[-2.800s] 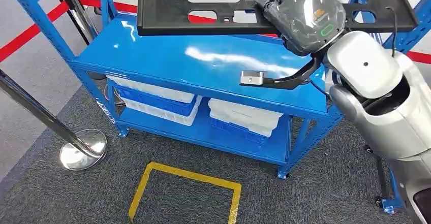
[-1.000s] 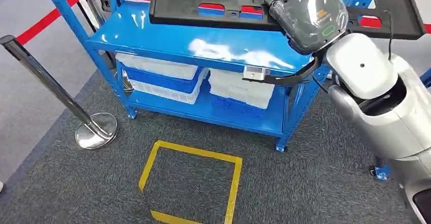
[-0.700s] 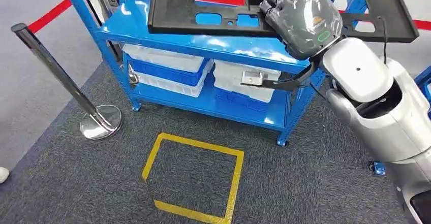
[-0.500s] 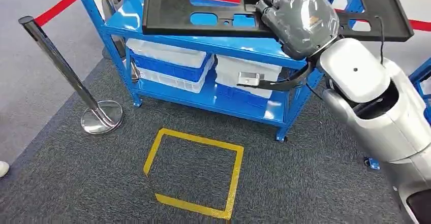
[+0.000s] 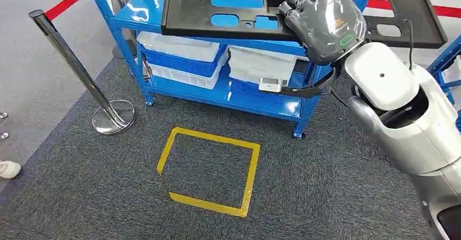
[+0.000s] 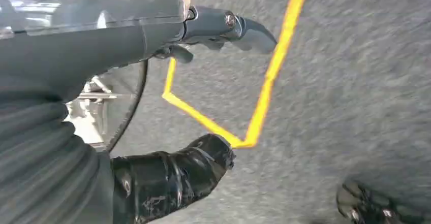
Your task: Take the parts from the cabinet and place them on the table.
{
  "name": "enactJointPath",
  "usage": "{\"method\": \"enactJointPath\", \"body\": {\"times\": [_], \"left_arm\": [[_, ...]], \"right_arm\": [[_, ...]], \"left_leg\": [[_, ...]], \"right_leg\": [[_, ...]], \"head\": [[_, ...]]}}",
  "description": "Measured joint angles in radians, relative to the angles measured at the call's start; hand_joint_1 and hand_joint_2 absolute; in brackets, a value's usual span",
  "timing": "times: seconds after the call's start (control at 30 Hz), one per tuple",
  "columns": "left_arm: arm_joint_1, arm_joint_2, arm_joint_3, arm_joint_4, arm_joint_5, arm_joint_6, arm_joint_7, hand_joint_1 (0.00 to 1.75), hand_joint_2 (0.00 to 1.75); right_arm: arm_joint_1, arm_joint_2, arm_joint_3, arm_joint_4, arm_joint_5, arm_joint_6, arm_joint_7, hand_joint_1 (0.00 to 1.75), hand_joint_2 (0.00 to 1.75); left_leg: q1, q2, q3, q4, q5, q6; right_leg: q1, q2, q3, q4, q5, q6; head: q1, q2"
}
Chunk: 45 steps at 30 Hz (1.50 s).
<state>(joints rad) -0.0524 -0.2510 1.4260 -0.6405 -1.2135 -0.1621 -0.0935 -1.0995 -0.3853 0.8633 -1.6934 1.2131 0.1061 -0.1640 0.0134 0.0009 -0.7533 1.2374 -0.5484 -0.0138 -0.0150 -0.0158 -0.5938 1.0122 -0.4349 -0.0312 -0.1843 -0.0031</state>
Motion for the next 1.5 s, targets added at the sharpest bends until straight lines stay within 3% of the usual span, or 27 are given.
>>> {"method": "enactJointPath", "body": {"times": [0.03, 0.07, 0.17, 0.2, 0.23, 0.27, 0.37, 0.43, 0.5, 0.57, 0.6, 0.67, 0.7, 0.73, 0.87, 0.9, 0.97, 1.03, 1.07, 1.1, 1.17, 1.2, 1.23, 1.3, 1.37, 1.43, 1.5], "left_arm": [[0.000, 0.000, 0.000, 0.000, 0.000, 0.000, 0.001, 0.00, 1.75], [0.000, 0.000, 0.000, 0.000, 0.000, -0.001, 0.001, 0.00, 1.75], [-0.001, 0.001, 0.000, -0.005, 0.001, -0.002, -0.010, 0.00, 1.75], [-0.002, 0.000, 0.000, -0.005, 0.001, -0.002, -0.010, 0.00, 1.75], [-0.001, -0.002, 0.000, -0.005, 0.002, -0.002, -0.010, 0.00, 1.75], [0.001, -0.002, 0.000, -0.005, 0.002, -0.002, -0.010, 0.00, 1.75], [0.000, -0.001, 0.001, -0.005, 0.002, -0.002, -0.010, 0.00, 1.75], [-0.004, -0.001, 0.000, -0.006, 0.002, -0.001, -0.011, 0.00, 1.75], [-0.002, 0.000, 0.001, -0.006, 0.002, -0.001, -0.011, 0.00, 1.75], [0.000, 0.000, 0.003, -0.006, 0.002, 0.000, -0.011, 0.00, 1.75], [0.000, 0.000, 0.005, -0.006, 0.002, 0.000, -0.011, 0.00, 1.75], [0.000, 0.000, 0.005, -0.006, 0.002, 0.000, -0.011, 0.00, 1.75], [-0.002, -0.002, 0.005, -0.006, 0.002, 0.000, -0.011, 0.00, 1.75], [-0.002, -0.010, 0.006, -0.006, 0.002, 0.000, -0.011, 0.00, 1.75], [-0.003, -0.005, 0.006, -0.008, 0.002, 0.002, -0.010, 0.00, 1.75], [-0.004, -0.003, 0.006, -0.009, 0.002, 0.002, -0.010, 0.00, 1.75], [-0.004, -0.005, 0.006, -0.010, 0.002, 0.002, -0.010, 0.00, 1.75], [-0.003, -0.005, 0.007, -0.010, 0.002, 0.002, -0.010, 0.00, 1.75], [-0.003, -0.004, 0.007, -0.011, 0.002, 0.002, -0.009, 0.00, 1.75], [-0.002, -0.004, 0.007, -0.011, 0.002, 0.001, -0.008, 0.00, 1.75], [-0.001, -0.003, 0.008, -0.012, 0.002, -0.001, -0.007, 0.00, 1.75], [-0.001, -0.003, 0.008, -0.013, 0.002, -0.001, -0.007, 0.00, 1.75], [-0.002, -0.005, 0.008, -0.013, 0.002, -0.004, -0.007, 0.00, 1.75], [0.000, -0.005, 0.009, -0.014, 0.002, -0.005, -0.007, 0.00, 1.75], [0.000, -0.005, 0.012, -0.015, 0.001, -0.009, -0.007, 0.00, 1.75], [0.000, -0.006, 0.014, -0.019, 0.000, -0.011, -0.007, 0.00, 1.75], [-0.001, -0.006, 0.014, -0.020, 0.000, -0.013, -0.007, 0.00, 1.75]], "right_arm": [[0.000, 0.000, 0.000, 0.000, 0.000, 0.000, 0.000, 1.75, 1.75], [0.001, 0.001, 0.000, 0.000, 0.001, 0.002, 0.000, 1.75, 1.75], [0.002, 0.001, 0.000, 0.000, 0.003, 0.002, 0.000, 1.75, 1.75], [0.002, 0.002, 0.000, 0.000, 0.003, 0.001, 0.000, 1.75, 1.75], [0.001, 0.001, -0.001, -0.001, 0.003, 0.001, 0.000, 1.75, 1.75], [0.002, 0.002, -0.001, -0.001, 0.003, 0.001, 0.000, 1.75, 1.75], [0.002, 0.002, -0.001, -0.001, 0.003, 0.001, 0.000, 1.75, 1.75], [0.000, 0.002, -0.001, -0.001, 0.003, 0.002, 0.000, 1.75, 1.75], [0.000, 0.002, -0.001, 0.000, 0.007, 0.004, 0.000, 1.75, 1.75], [0.001, 0.002, 0.000, 0.001, 0.009, 0.007, 0.000, 1.75, 1.75], [0.001, 0.002, 0.000, 0.001, 0.012, 0.012, 0.000, 1.75, 1.75], [-0.001, 0.002, 0.000, 0.001, 0.018, 0.015, -0.001, 1.75, 1.75], [-0.004, 0.002, 0.000, 0.001, 0.021, 0.015, -0.001, 1.75, 1.75], [-0.004, 0.002, 0.000, 0.002, 0.021, 0.015, -0.001, 1.75, 1.75], [-0.013, 0.004, 0.001, 0.003, 0.023, 0.016, -0.001, 1.75, 1.75], [-0.013, 0.008, 0.001, 0.003, 0.023, 0.015, -0.001, 1.75, 1.75], [-0.017, 0.011, 0.001, 0.005, 0.023, 0.016, 0.000, 1.75, 1.75], [-0.015, 0.012, 0.002, 0.007, 0.024, 0.017, 0.000, 1.75, 1.75], [-0.013, 0.013, 0.005, 0.008, 0.024, 0.017, 0.000, 1.75, 1.75], [-0.012, 0.013, 0.009, 0.008, 0.024, 0.018, 0.000, 1.75, 1.75], [-0.012, 0.013, 0.010, 0.008, 0.025, 0.019, 0.002, 1.75, 1.75], [-0.013, 0.013, 0.010, 0.008, 0.026, 0.019, 0.003, 1.75, 1.75], [-0.013, 0.013, 0.010, 0.008, 0.026, 0.019, 0.004, 1.75, 1.75], [-0.014, 0.013, 0.010, 0.010, 0.026, 0.019, 0.005, 1.75, 1.75], [-0.014, 0.016, 0.010, 0.011, 0.026, 0.019, 0.005, 1.75, 1.75], [-0.015, 0.017, 0.010, 0.013, 0.026, 0.019, 0.006, 1.75, 1.75], [-0.016, 0.016, 0.010, 0.016, 0.026, 0.019, 0.010, 1.75, 1.75]], "left_leg": [[0.004, 0.000, -0.007, 0.061, -0.014, -0.005], [0.008, 0.000, 0.001, 0.088, 0.003, -0.011], [0.021, 0.000, 0.130, -0.054, 0.113, -0.028], [0.025, -0.001, 0.181, -0.139, 0.076, -0.039], [0.013, -0.007, 0.230, -0.200, 0.043, -0.032], [0.014, -0.009, 0.230, -0.212, 0.033, -0.013], [0.012, -0.006, 0.218, -0.214, 0.048, 0.013], [0.011, -0.002, 0.211, -0.215, 0.061, 0.036], [0.004, -0.004, 0.199, -0.215, 0.070, 0.048], [-0.005, -0.012, 0.187, -0.213, 0.078, 0.054], [-0.009, -0.018, 0.185, -0.213, 0.080, 0.056], [-0.017, -0.034, 0.186, -0.213, 0.082, 0.056], [-0.019, -0.043, 0.187, -0.213, 0.083, 0.056], [-0.020, -0.045, 0.177, -0.212, 0.086, 0.051], [-0.012, -0.081, 0.168, -0.218, 0.100, 0.030], [-0.013, -0.059, 0.162, -0.207, 0.085, 0.027], [-0.011, -0.020, 0.114, -0.111, 0.027, 0.010], [0.001, -0.012, 0.039, 0.040, -0.028, -0.003], [0.005, -0.009, 0.019, 0.073, -0.027, -0.009], [0.010, -0.006, 0.027, 0.053, -0.001, -0.015], [0.016, 0.007, 0.102, -0.100, 0.087, -0.024], [0.017, 0.039, 0.145, -0.191, 0.116, -0.030], [0.002, 0.055, 0.153, -0.197, 0.099, -0.023], [0.004, 0.031, 0.141, -0.199, 0.107, 0.005], [0.003, 0.014, 0.136, -0.199, 0.112, 0.021], [0.007, -0.001, 0.136, -0.210, 0.125, 0.040], [0.006, -0.016, 0.129, -0.210, 0.131, 0.049]], "right_leg": [[0.000, 0.000, -0.015, 0.001, 0.010, 0.002], [-0.003, 0.000, -0.032, 0.004, 0.021, 0.006], [-0.017, 0.000, -0.074, 0.018, 0.040, 0.029], [-0.015, -0.001, -0.081, 0.024, 0.045, 0.036], [-0.013, 0.000, -0.088, 0.029, 0.049, 0.043], [-0.009, 0.000, -0.088, 0.028, 0.058, 0.049], [-0.012, 0.000, -0.090, 0.020, 0.075, 0.069], [-0.016, 0.004, -0.120, 0.091, 0.005, 0.068], [-0.012, 0.006, -0.183, 0.259, -0.081, 0.068], [-0.007, 0.007, -0.210, 0.349, -0.106, 0.063], [-0.003, 0.009, -0.187, 0.320, -0.087, 0.056], [0.007, 0.024, -0.087, 0.164, -0.015, 0.033], [0.014, 0.055, -0.039, 0.068, 0.008, 0.010], [0.007, 0.083, -0.020, 0.060, -0.005, -0.004], [0.013, 0.043, -0.008, 0.011, 0.000, -0.001], [0.002, 0.024, 0.002, -0.006, 0.007, 0.006], [0.001, 0.009, 0.006, -0.017, 0.010, 0.002], [0.001, -0.011, 0.002, -0.012, 0.009, 0.002], [0.000, -0.020, -0.001, -0.009, 0.008, 0.003], [-0.002, -0.030, -0.002, -0.006, 0.007, 0.006], [-0.010, -0.049, -0.003, 0.008, -0.001, 0.017], [-0.012, -0.058, -0.003, 0.018, -0.008, 0.026], [-0.004, -0.064, -0.006, 0.021, -0.011, 0.032], [0.003, -0.074, -0.009, 0.025, -0.008, 0.040], [0.000, -0.092, -0.008, 0.022, -0.005, 0.049], [-0.009, -0.036, -0.024, 0.062, -0.048, 0.056], [-0.006, 0.005, -0.087, 0.211, -0.134, 0.053]], "head": [[0.000, 0.000], [0.000, 0.000], [0.000, 0.000], [0.000, 0.000], [-0.001, 0.000], [-0.001, 0.000], [-0.001, 0.000], [-0.001, 0.000], [-0.001, 0.000], [-0.001, 0.000], [-0.001, 0.000], [-0.001, 0.000], [-0.001, 0.000], [-0.002, 0.000], [0.000, 0.000], [0.000, 0.000], [0.000, 0.000], [0.000, 0.000], [0.000, 0.000], [0.000, 0.000], [0.000, 0.000], [0.000, 0.000], [0.000, 0.000], [0.001, 0.000], [0.001, 0.000], [0.000, 0.000], [0.001, 0.000]]}}
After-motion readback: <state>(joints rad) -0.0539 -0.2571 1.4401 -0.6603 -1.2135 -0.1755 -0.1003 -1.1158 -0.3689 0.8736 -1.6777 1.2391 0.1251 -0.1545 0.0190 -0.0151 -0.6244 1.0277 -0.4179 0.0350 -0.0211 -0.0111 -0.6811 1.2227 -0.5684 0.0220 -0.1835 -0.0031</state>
